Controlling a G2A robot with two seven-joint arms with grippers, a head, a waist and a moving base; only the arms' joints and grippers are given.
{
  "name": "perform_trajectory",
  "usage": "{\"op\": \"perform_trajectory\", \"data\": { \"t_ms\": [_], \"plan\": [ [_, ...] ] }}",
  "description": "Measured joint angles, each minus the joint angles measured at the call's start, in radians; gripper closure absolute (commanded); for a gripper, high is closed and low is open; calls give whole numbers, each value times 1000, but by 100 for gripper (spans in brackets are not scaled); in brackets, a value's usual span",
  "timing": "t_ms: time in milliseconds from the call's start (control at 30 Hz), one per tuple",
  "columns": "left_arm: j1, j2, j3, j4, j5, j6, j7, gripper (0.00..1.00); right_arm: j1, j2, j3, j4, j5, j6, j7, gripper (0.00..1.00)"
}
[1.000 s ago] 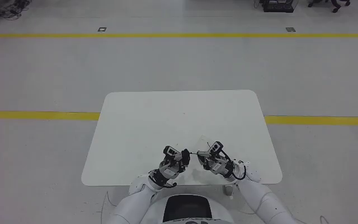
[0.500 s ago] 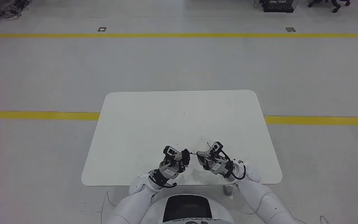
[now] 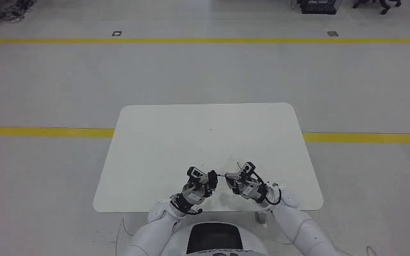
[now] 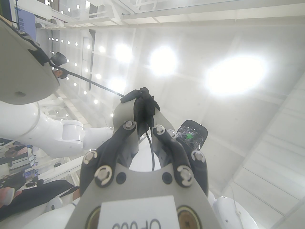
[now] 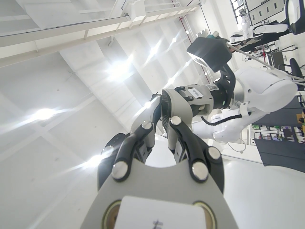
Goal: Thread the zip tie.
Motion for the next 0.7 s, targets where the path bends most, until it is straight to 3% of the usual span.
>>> {"op": "perform_trajectory", "data": {
  "t_ms": [700],
  "plan": [
    [0, 0, 0, 0, 0, 0, 0, 100, 3, -3, 2, 15, -5, -1, -6, 100]
  ]
}}
